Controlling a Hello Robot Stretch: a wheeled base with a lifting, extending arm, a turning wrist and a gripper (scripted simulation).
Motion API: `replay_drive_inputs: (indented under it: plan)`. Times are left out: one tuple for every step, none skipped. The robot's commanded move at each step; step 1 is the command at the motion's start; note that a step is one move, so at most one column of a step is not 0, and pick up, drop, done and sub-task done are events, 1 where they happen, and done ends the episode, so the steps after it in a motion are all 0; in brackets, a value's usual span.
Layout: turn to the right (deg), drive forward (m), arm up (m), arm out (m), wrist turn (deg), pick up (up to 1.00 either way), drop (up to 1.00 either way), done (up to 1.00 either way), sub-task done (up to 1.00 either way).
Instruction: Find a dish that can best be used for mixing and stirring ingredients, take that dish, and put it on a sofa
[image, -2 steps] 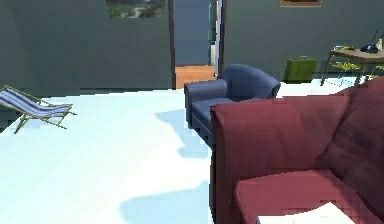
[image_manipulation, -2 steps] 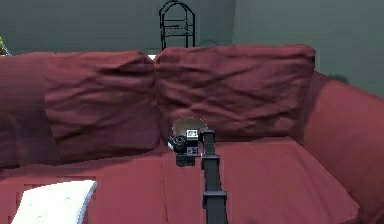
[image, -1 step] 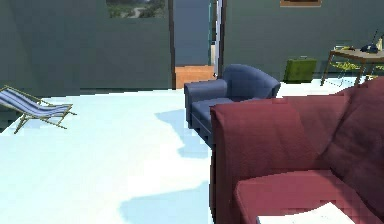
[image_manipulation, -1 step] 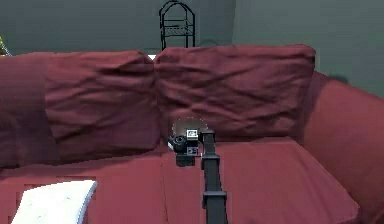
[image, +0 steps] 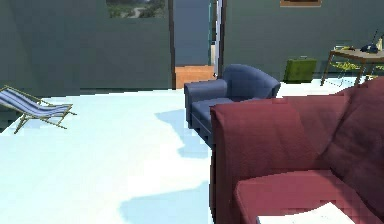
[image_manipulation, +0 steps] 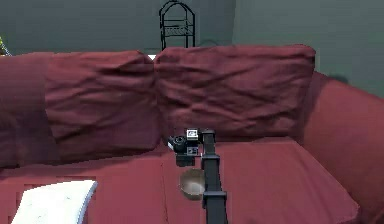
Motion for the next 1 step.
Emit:
replay_drive_inputs:
  plan:
    - [0.0, 0.00, 0.10, 0.00, 0.0, 0.00, 0.00, 0.00, 0.00]
